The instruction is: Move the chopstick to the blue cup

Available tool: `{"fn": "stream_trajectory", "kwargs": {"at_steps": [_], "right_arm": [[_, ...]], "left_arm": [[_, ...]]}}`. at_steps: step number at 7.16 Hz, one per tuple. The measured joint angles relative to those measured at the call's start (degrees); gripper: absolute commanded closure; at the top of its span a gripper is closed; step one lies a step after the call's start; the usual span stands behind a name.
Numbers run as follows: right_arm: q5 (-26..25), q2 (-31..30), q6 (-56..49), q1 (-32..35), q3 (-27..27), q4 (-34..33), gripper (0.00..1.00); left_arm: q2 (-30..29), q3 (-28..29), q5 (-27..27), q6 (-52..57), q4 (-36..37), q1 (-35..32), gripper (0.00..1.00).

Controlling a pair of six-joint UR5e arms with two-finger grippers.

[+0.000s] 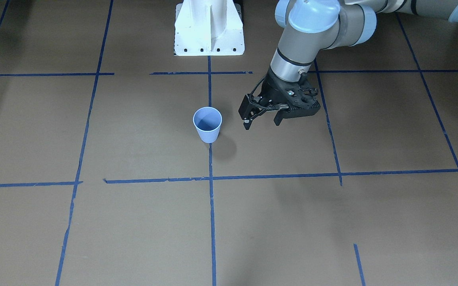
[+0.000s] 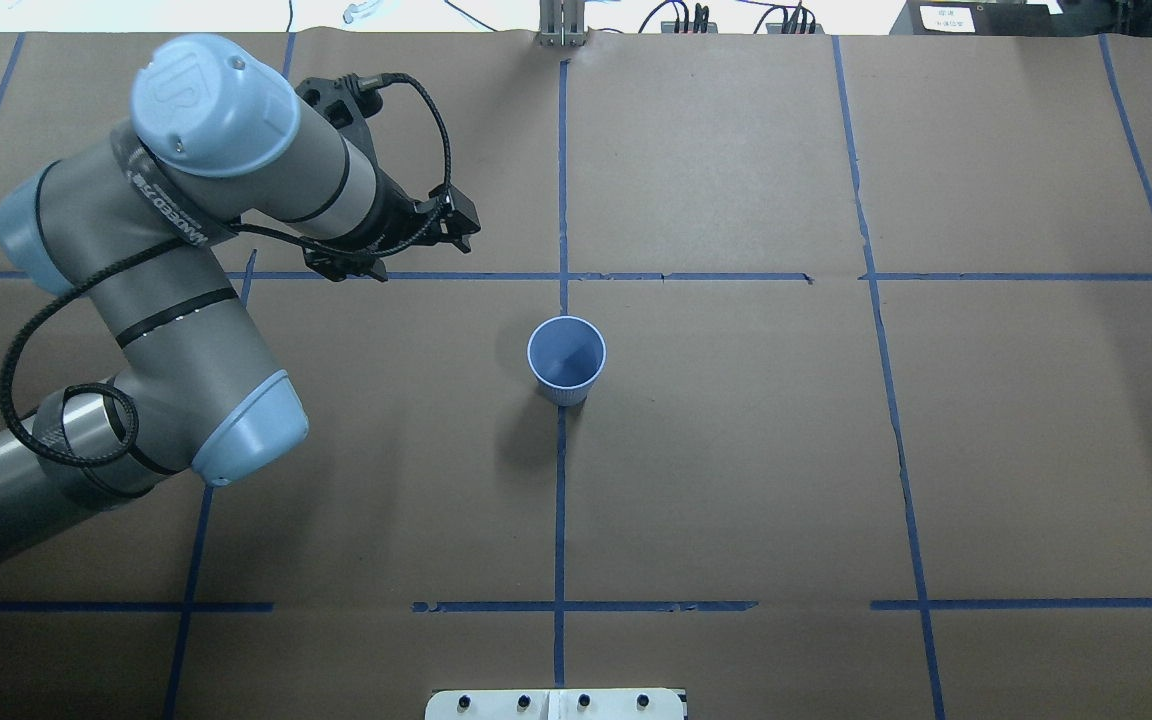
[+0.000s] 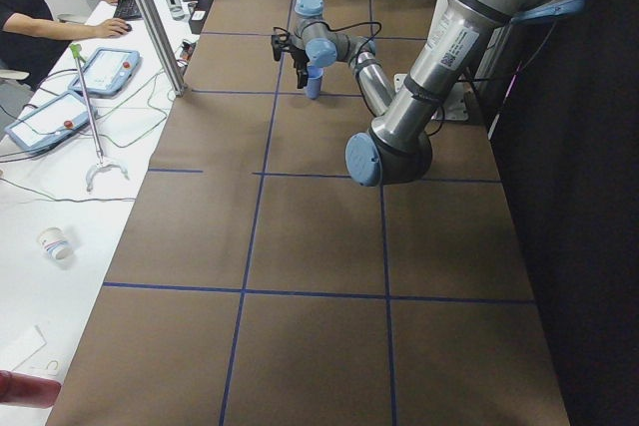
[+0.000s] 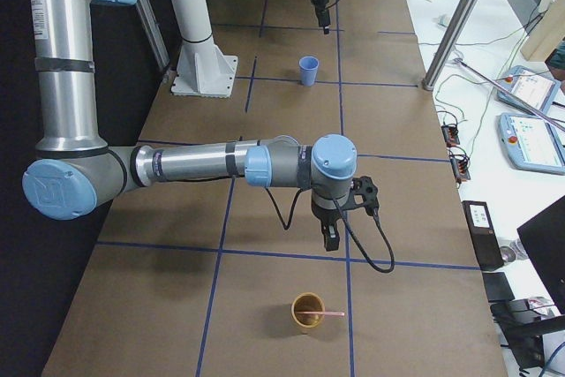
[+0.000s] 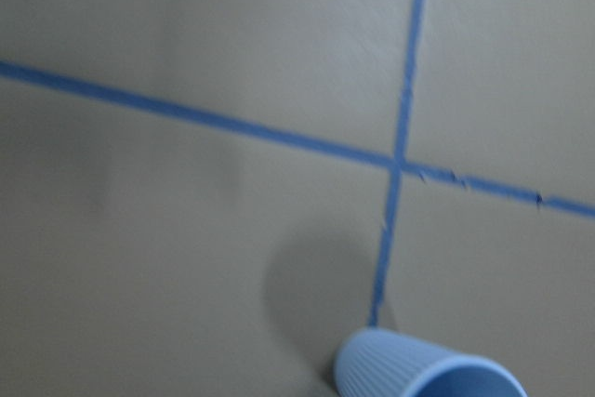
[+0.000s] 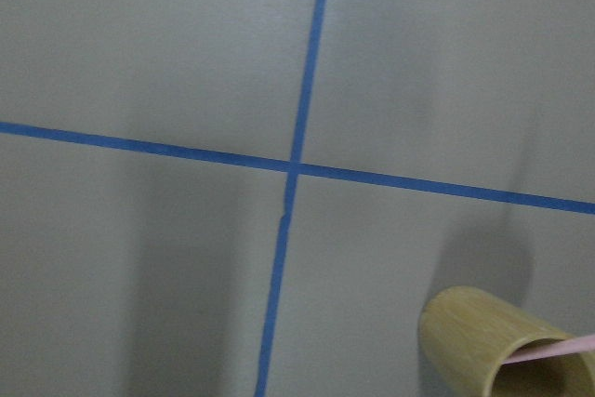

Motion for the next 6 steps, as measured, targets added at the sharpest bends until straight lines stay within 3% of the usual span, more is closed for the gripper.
{"fn": "stream_trajectory", "kwargs": {"at_steps": [2, 6], "right_arm": [[-0.2, 1.0, 0.3, 3.5, -9.7, 7.3, 0.15], [-0.1, 3.6, 0.6, 4.0, -19.7, 10.6, 0.25]], "left_arm": [[0.2, -0.1, 0.0, 0.0, 0.1, -0.4, 0.04], [0.9, -0.2, -0.1, -0.1, -0.1, -0.5, 0.04]]}}
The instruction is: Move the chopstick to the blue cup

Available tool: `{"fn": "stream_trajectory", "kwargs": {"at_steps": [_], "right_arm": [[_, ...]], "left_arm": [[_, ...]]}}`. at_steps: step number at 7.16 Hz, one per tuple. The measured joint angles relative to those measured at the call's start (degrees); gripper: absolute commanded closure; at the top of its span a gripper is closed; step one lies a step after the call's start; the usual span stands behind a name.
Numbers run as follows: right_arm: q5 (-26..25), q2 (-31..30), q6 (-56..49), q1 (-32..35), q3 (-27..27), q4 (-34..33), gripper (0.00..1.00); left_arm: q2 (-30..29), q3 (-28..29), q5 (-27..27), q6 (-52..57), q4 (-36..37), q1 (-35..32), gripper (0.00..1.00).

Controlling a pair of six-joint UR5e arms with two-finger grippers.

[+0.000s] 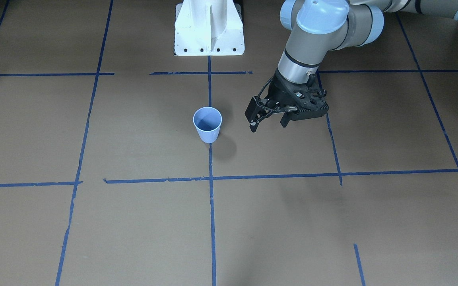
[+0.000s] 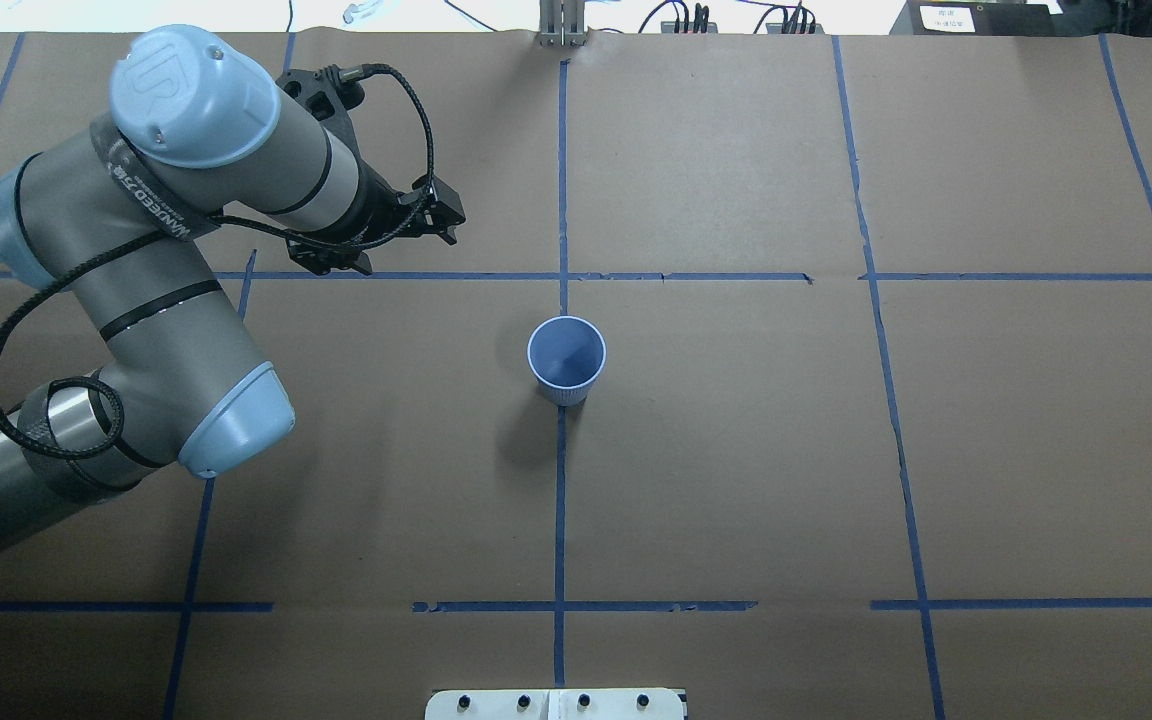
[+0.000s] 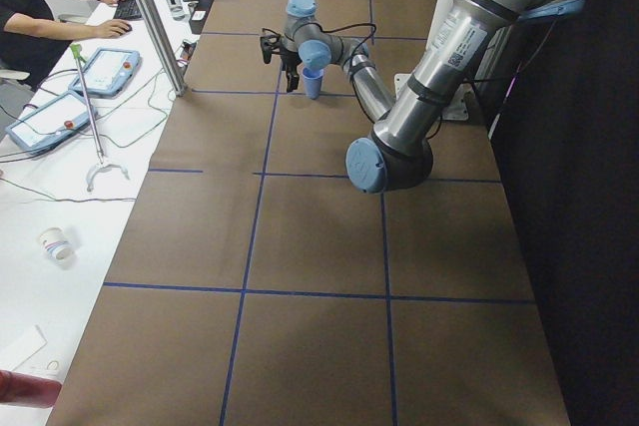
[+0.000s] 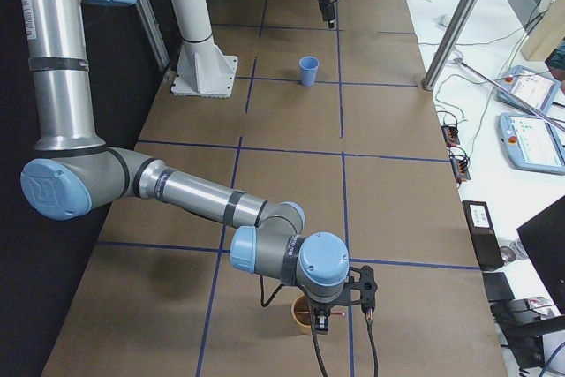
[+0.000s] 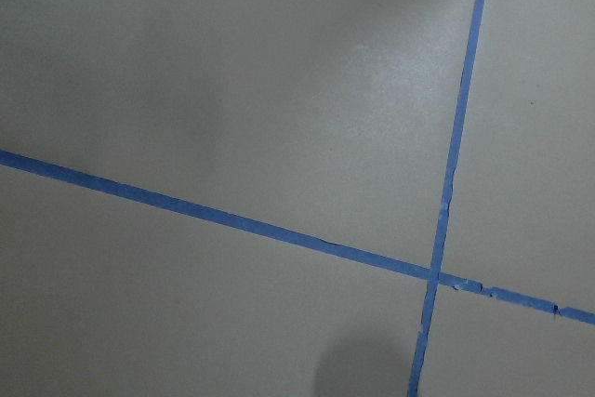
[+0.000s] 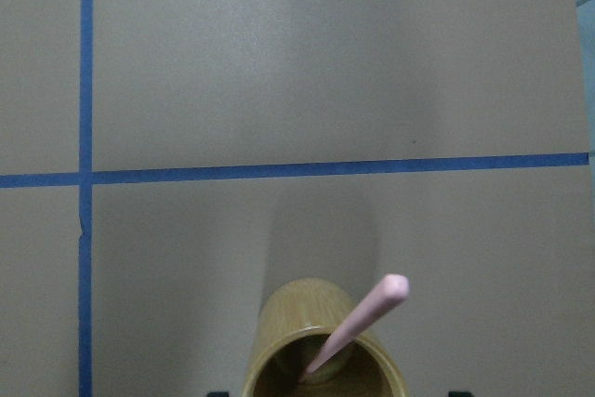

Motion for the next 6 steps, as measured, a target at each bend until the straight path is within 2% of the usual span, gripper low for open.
{"fn": "stream_trajectory", "kwargs": {"at_steps": [5, 6], "right_arm": [[-0.2, 2.0, 0.3, -1.3, -3.0, 0.7, 0.29], [-0.2, 2.4, 0.4, -2.0, -3.4, 0.7, 0.40]], "left_arm": [[0.1, 0.0, 0.1, 0.0, -0.1, 0.0, 0.04], [0.2, 0.0, 0.1, 0.0, -0.1, 0.0, 0.04]]}}
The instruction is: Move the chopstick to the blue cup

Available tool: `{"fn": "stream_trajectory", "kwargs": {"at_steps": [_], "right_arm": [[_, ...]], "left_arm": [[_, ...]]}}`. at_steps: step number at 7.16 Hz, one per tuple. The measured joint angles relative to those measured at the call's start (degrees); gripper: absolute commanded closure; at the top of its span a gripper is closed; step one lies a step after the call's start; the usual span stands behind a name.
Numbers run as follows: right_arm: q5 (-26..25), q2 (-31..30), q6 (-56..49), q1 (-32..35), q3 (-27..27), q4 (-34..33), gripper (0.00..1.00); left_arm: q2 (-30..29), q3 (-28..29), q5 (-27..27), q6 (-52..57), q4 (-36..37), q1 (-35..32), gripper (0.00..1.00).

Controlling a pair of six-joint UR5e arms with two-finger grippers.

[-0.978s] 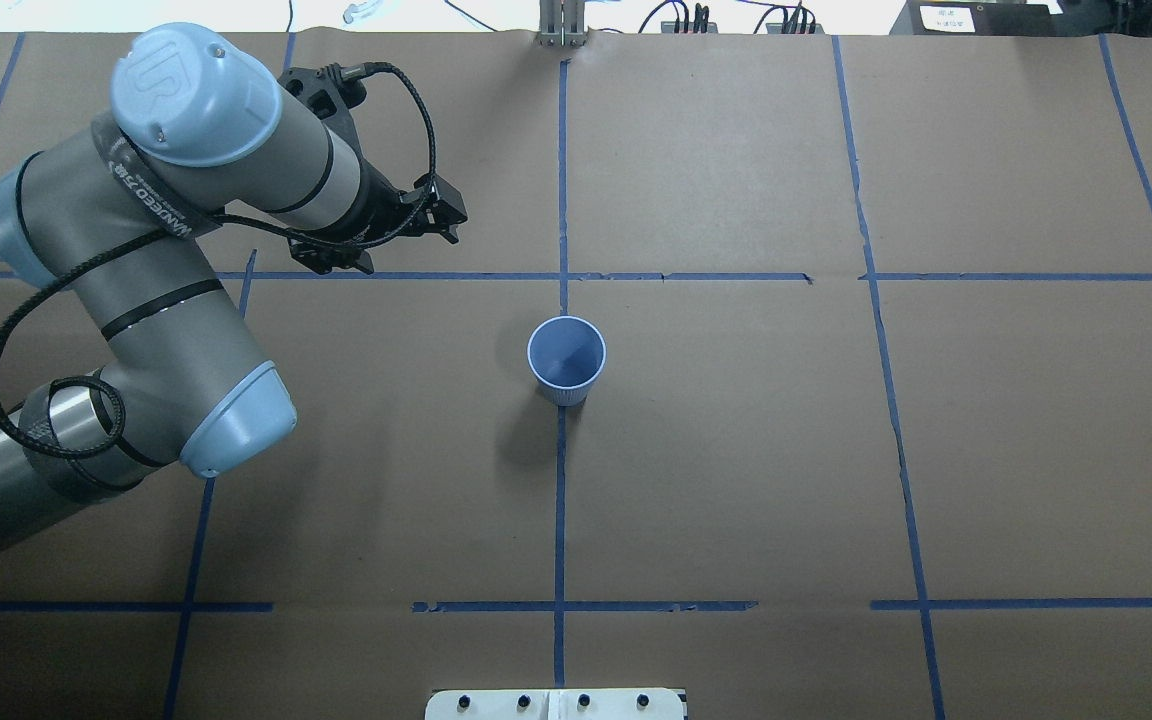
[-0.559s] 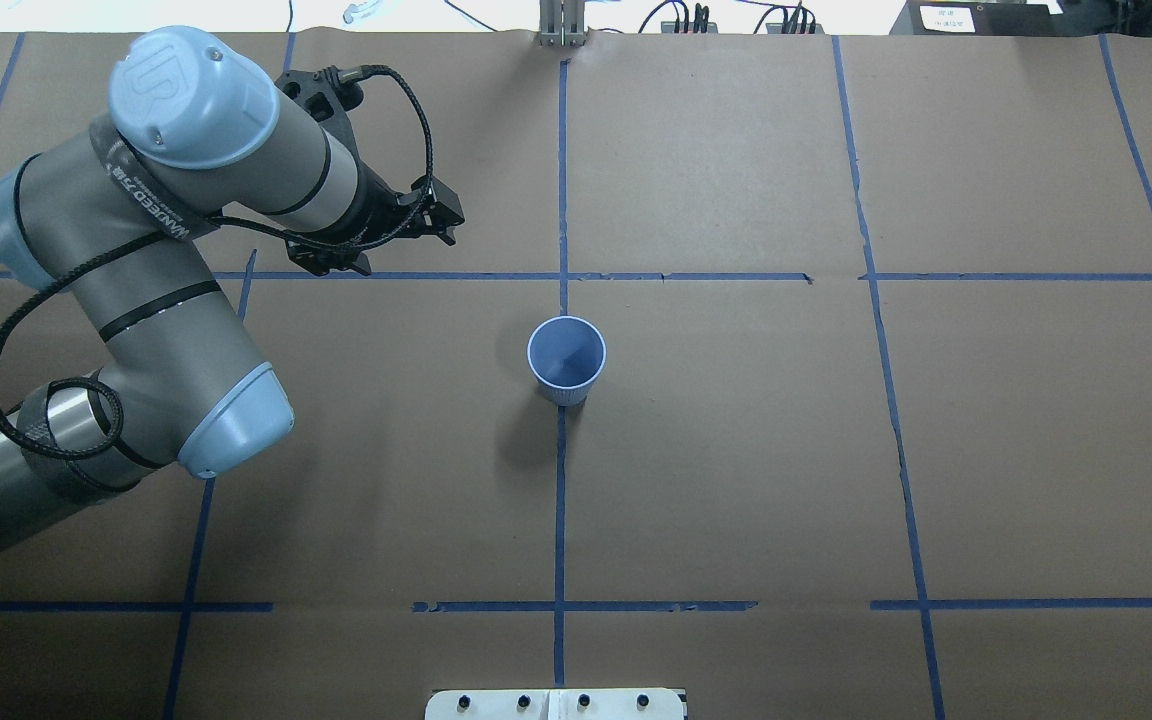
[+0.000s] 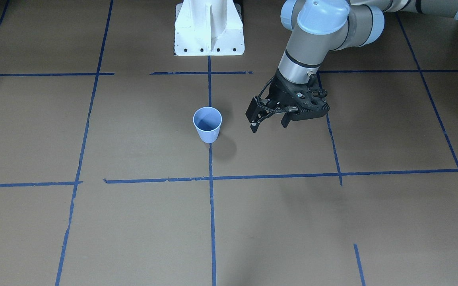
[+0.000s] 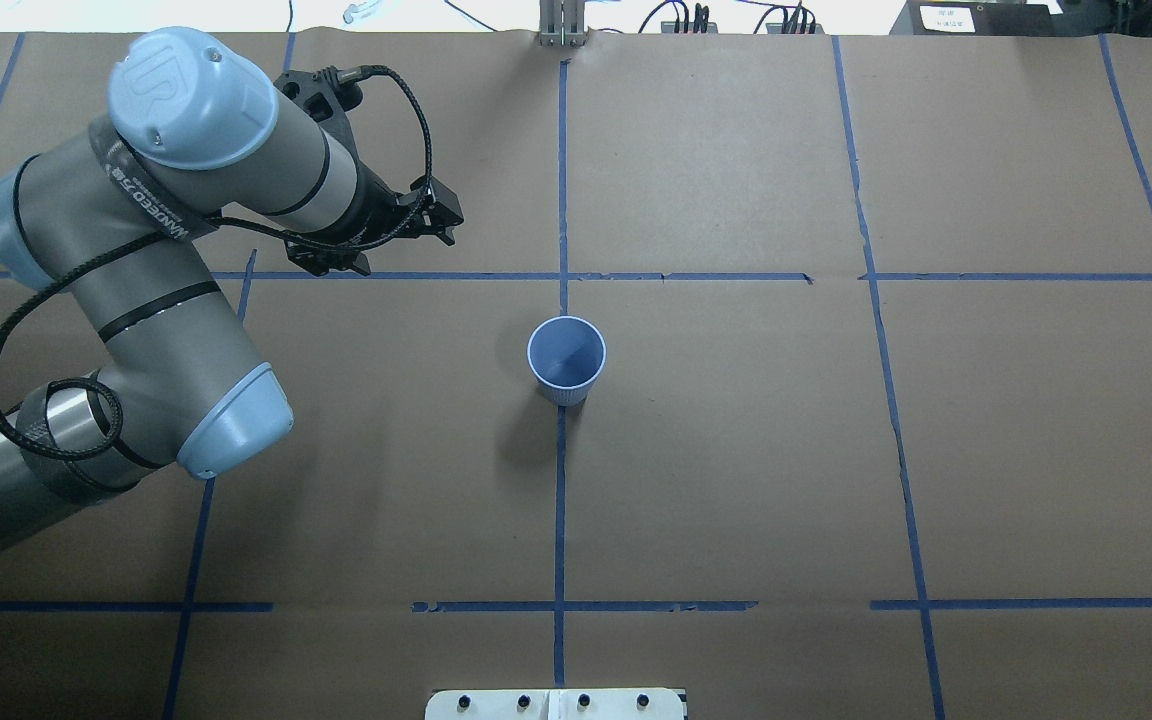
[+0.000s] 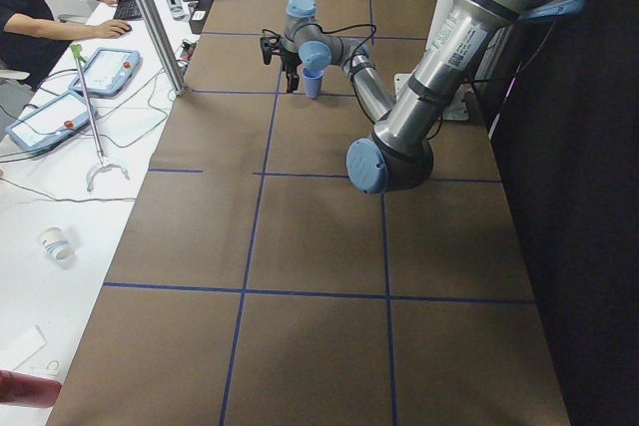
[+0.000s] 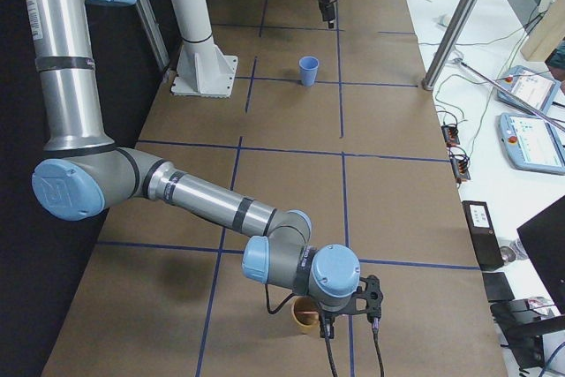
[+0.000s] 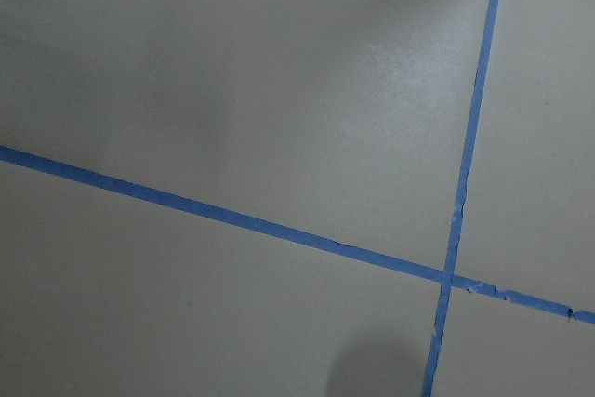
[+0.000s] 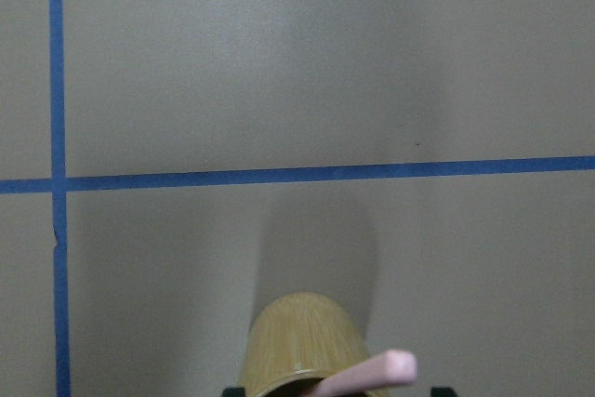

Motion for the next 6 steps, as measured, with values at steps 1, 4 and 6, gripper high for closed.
{"fn": "stream_trajectory", "kwargs": {"at_steps": [1, 4, 6], "right_arm": [[-0.1, 0.2, 0.1, -0.5, -0.3, 0.0, 0.55], [-0.3, 0.4, 0.8, -0.8, -0.7, 0.1, 0.93], [-0.7, 0.5, 0.8, -0.8, -0.7, 0.0, 0.99]], "left_arm": [[0.0, 0.0, 0.0, 0.0, 0.0, 0.0, 0.04], [0.0, 0.0, 0.0, 0.1, 0.0, 0.1, 0.04], [0.0, 0.0, 0.0, 0.0, 0.0, 0.1, 0.04]]}}
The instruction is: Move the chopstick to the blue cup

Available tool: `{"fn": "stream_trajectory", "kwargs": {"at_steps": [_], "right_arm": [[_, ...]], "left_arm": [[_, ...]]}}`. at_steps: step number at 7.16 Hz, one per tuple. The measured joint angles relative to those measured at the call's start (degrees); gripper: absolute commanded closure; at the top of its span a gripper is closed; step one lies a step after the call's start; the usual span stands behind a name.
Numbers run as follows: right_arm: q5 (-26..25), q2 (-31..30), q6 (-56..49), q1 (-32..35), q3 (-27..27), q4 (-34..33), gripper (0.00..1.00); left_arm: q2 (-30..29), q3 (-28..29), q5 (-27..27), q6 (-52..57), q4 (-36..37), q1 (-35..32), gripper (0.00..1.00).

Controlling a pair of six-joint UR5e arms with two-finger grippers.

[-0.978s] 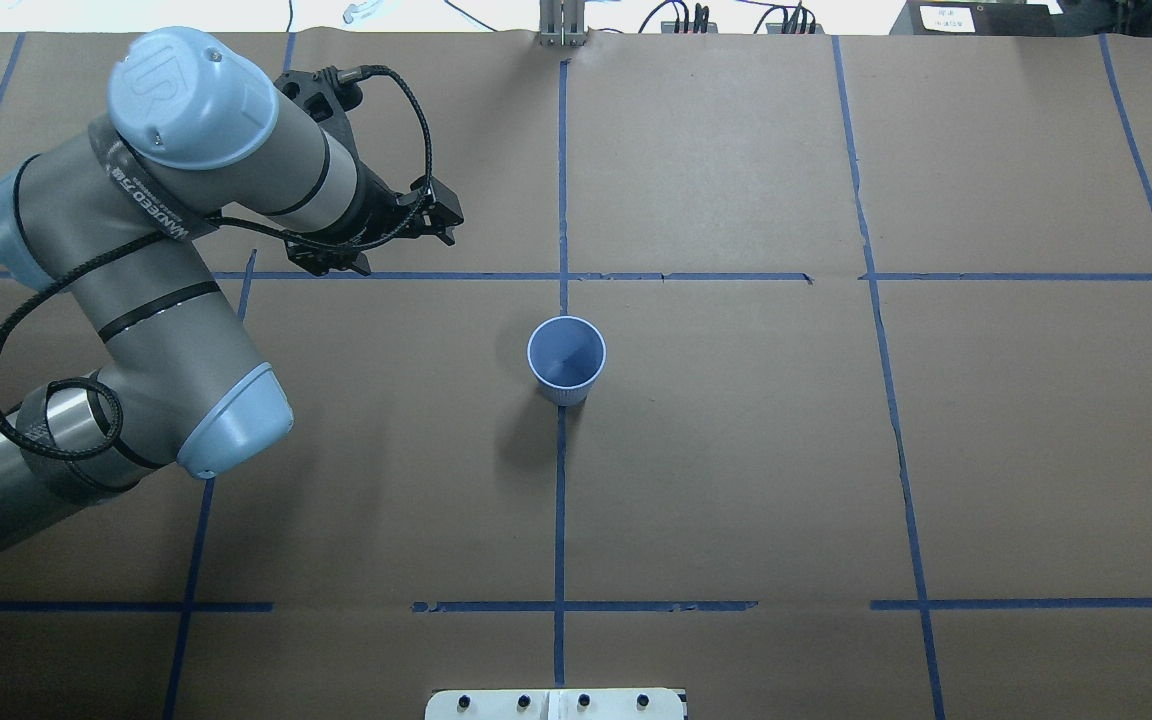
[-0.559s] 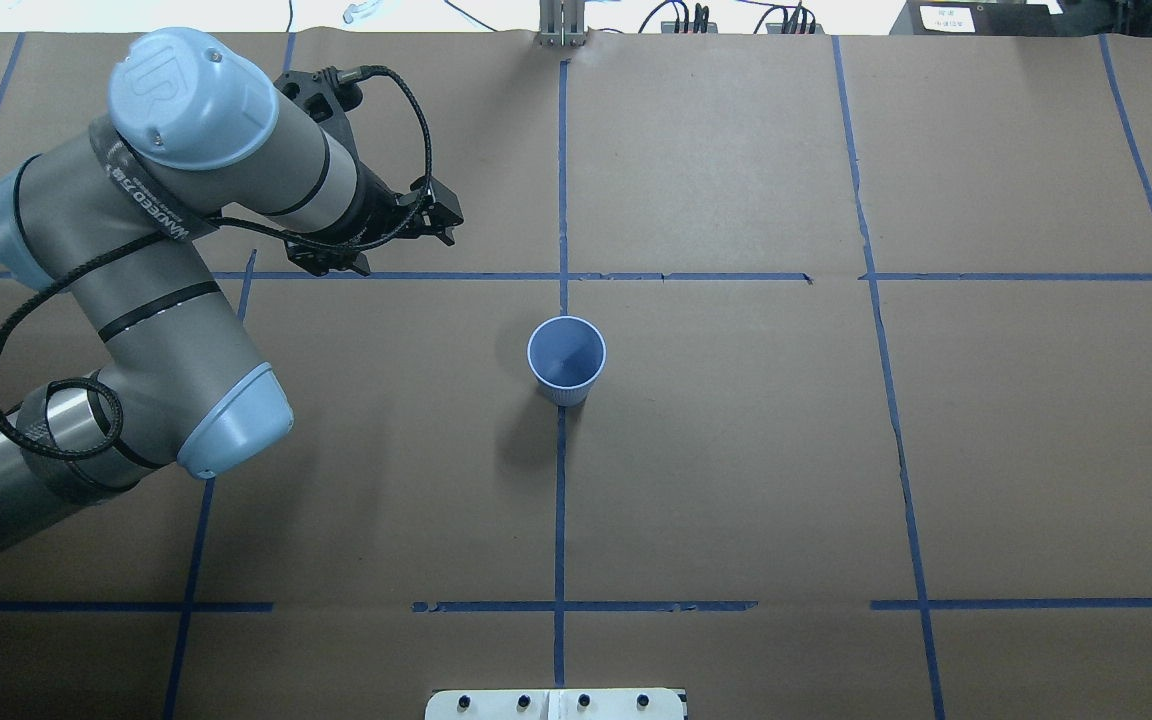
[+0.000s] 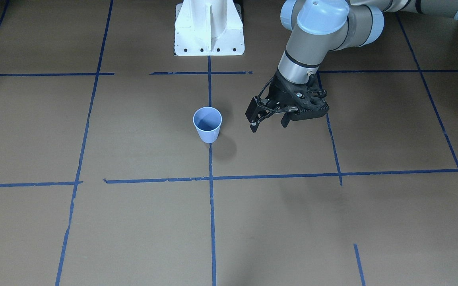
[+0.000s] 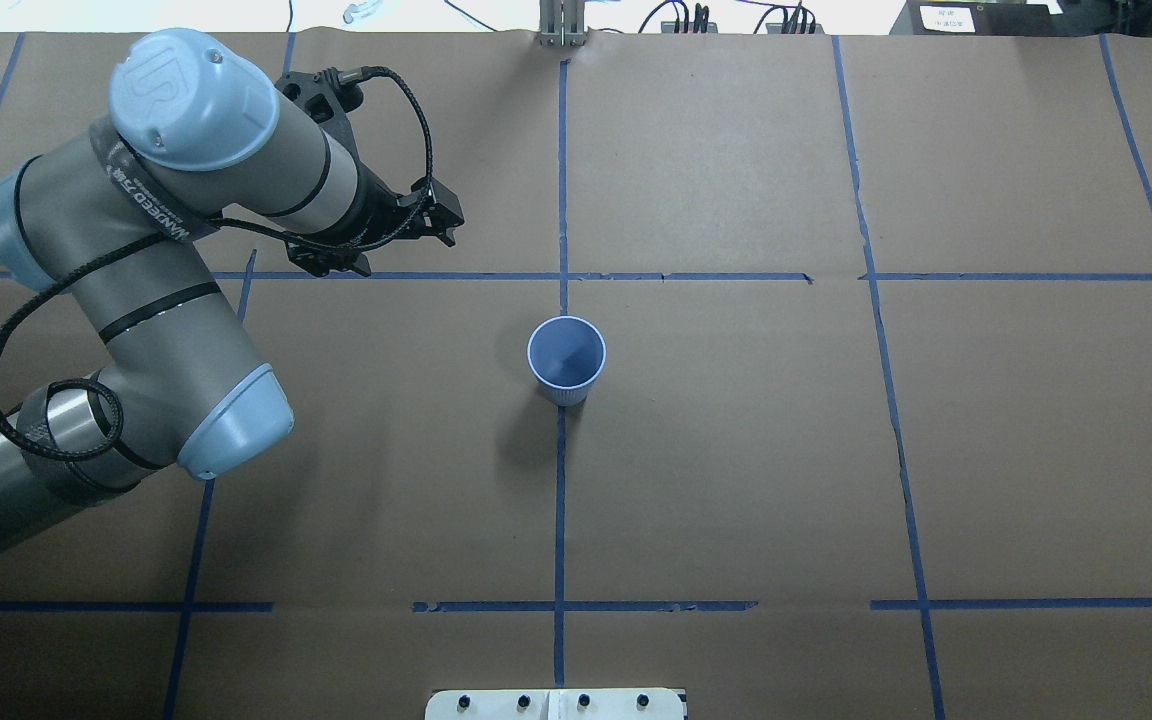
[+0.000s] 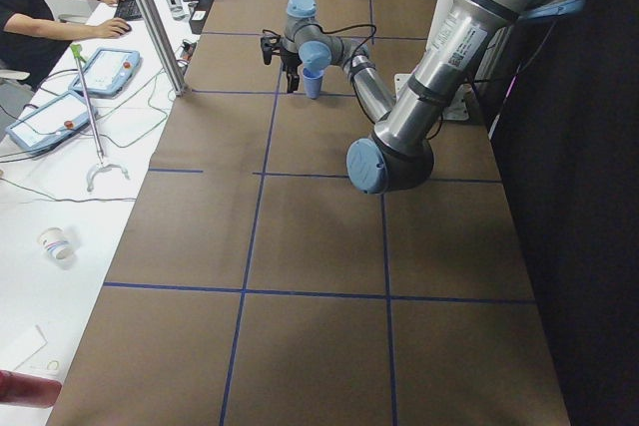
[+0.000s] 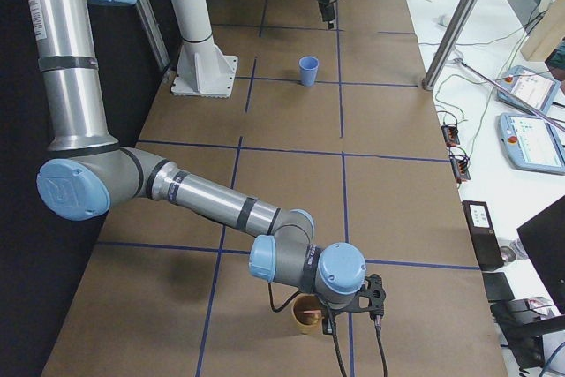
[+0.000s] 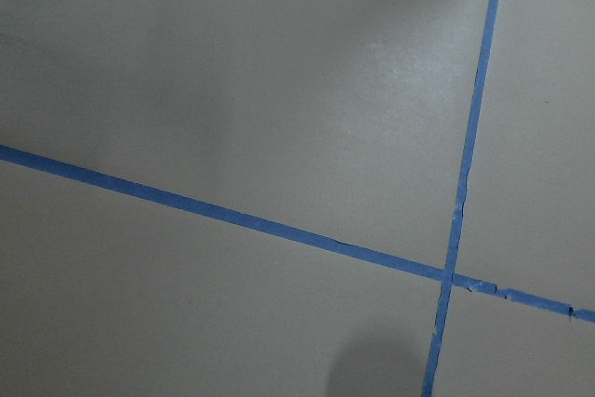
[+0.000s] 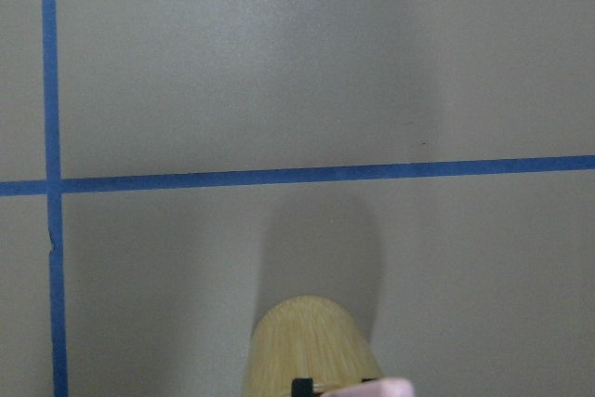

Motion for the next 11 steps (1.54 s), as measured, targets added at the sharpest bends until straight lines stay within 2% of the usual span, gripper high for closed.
{"fn": "stream_trajectory", "kwargs": {"at_steps": [4, 6, 11], "right_arm": [[0.3, -0.2, -0.4, 0.7, 1.3, 0.9, 0.99], [0.8, -1.8, -0.8, 3.3, 4.3, 1.7, 0.99], [0.7, -11.3, -1.0, 10.4, 23.7, 1.2, 0.99]], "left_arm": [[0.0, -0.3, 0.1, 0.0, 0.0, -0.1, 0.04], [0.0, -0.4, 0.1, -0.2, 0.0, -0.1, 0.04], [0.0, -0.4, 0.2, -0.3, 0.0, 0.0, 0.04]]}}
